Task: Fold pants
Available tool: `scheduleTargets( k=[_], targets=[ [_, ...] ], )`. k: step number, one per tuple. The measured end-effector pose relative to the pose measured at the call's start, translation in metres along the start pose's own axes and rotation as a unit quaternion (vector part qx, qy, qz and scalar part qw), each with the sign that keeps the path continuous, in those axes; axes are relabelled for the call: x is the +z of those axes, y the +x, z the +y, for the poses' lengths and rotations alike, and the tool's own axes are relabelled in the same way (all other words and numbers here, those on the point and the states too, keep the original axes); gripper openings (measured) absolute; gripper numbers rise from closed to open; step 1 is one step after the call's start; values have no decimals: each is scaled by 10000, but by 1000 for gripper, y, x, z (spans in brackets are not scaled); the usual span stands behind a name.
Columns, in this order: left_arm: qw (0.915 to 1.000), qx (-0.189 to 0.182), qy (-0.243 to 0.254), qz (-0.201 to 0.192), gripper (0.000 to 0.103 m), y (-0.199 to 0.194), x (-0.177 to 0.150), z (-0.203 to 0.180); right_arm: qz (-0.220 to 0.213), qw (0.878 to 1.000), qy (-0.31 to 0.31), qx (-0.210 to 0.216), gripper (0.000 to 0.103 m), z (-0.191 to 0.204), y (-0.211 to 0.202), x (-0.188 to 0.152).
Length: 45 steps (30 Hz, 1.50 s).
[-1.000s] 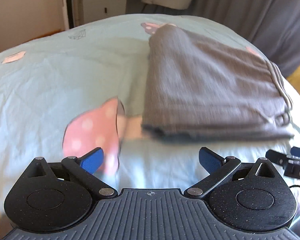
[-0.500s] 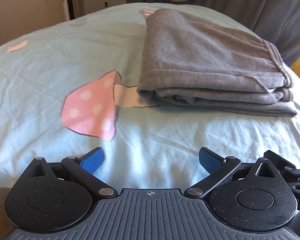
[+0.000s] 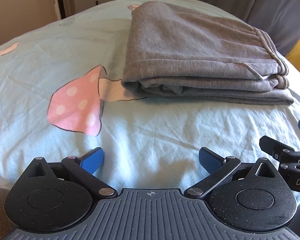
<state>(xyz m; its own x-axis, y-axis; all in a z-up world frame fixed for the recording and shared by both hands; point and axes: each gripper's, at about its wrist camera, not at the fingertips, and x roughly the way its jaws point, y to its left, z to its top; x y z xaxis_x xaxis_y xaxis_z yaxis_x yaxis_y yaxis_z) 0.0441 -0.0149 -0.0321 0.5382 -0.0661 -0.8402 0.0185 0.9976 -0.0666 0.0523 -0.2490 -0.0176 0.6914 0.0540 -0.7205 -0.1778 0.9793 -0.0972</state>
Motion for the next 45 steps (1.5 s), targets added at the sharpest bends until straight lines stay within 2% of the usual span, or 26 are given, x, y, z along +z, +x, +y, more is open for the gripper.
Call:
scheduleTargets(
  k=[45],
  targets=[
    [10000,-21,27,-24,103,1,0,-2,103,9992,392,67,99,-9,4,1]
  ],
)
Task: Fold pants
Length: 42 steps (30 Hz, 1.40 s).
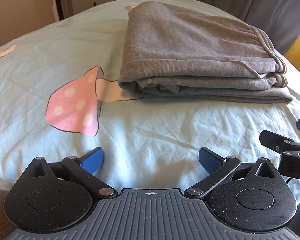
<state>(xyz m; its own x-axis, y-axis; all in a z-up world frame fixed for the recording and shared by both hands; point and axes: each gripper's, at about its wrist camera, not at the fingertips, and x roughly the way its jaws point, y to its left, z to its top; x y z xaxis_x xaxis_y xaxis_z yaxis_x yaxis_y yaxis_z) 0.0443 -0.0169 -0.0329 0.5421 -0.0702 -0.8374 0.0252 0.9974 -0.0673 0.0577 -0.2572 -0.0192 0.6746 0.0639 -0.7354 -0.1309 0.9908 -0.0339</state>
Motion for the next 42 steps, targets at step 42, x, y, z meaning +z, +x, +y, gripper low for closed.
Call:
scheduleTargets(
  k=[42],
  targets=[
    [9999,-115,18,-65,103,-1,0,-1,6,9999,106,42,99,-3,0,1]
  ],
)
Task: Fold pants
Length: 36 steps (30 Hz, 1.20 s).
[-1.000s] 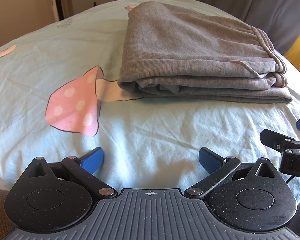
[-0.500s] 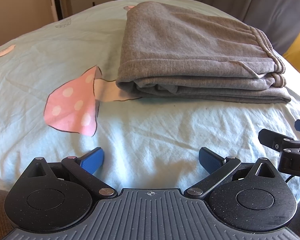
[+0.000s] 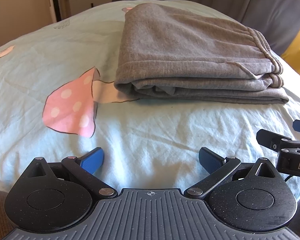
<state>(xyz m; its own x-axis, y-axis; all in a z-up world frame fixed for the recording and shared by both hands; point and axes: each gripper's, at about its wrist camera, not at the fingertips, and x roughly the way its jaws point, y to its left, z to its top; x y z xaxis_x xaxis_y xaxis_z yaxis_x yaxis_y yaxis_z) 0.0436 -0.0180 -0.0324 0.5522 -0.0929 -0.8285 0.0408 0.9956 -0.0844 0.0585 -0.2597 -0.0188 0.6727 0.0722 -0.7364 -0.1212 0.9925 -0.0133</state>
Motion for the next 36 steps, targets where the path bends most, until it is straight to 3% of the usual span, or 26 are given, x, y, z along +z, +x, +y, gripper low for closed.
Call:
scheduleTargets(
  k=[11,22,36],
  targets=[
    [9996,-179,-127,-173,103,-6,1,5,-1,10000,2,-2,99,0,0,0],
    [9971,-6,402,-642,103,-17,-3,-11,-13,10000,66,-26,99,-1,-1,0],
    [9973,1,437,-594,103,-15,-3,-12,-15,10000,62,-19,99,-1,0,0]
  ],
)
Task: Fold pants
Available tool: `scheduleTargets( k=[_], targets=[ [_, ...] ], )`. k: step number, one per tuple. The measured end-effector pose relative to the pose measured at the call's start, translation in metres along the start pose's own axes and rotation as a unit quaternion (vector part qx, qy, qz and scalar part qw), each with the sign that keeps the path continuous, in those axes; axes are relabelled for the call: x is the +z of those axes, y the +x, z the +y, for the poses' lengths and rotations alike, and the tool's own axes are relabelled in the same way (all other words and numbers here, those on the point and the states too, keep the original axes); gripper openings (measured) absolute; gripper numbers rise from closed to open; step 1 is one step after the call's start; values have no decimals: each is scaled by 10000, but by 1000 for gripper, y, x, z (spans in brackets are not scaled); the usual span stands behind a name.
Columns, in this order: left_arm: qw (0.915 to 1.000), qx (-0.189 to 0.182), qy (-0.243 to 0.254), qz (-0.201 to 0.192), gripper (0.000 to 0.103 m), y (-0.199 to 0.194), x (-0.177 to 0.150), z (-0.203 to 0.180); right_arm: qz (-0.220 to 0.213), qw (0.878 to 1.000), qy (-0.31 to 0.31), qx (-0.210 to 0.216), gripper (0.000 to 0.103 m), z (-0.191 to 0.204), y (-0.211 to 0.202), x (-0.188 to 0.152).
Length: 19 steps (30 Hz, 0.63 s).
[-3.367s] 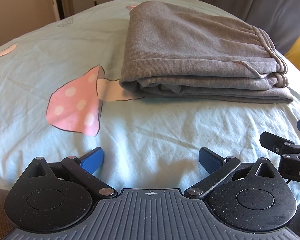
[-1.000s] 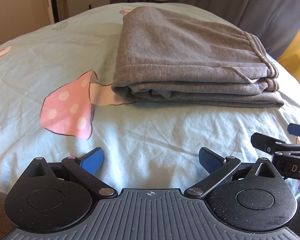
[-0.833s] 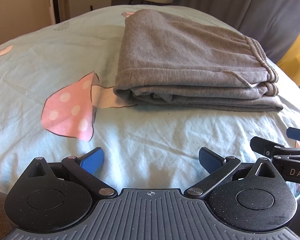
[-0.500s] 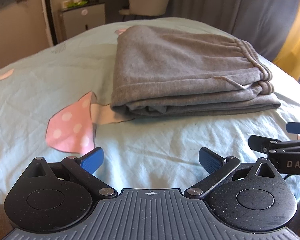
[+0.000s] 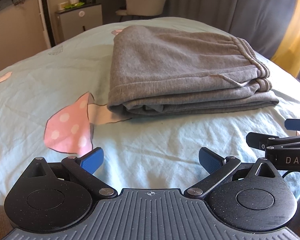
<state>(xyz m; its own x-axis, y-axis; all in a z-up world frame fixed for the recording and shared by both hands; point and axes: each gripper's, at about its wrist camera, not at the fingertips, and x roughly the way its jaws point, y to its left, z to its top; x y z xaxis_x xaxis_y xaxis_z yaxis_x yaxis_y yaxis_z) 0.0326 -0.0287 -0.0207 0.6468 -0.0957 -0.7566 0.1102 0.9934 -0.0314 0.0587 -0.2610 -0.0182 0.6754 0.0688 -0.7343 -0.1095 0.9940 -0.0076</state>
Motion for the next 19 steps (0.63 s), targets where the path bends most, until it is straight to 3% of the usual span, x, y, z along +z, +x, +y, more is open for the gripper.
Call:
scheduleTargets(
  k=[19],
  targets=[
    [9998,-84,110,105,103,4,-1,-3,2,10000,-6,-29,99,3,-1,0]
  ],
)
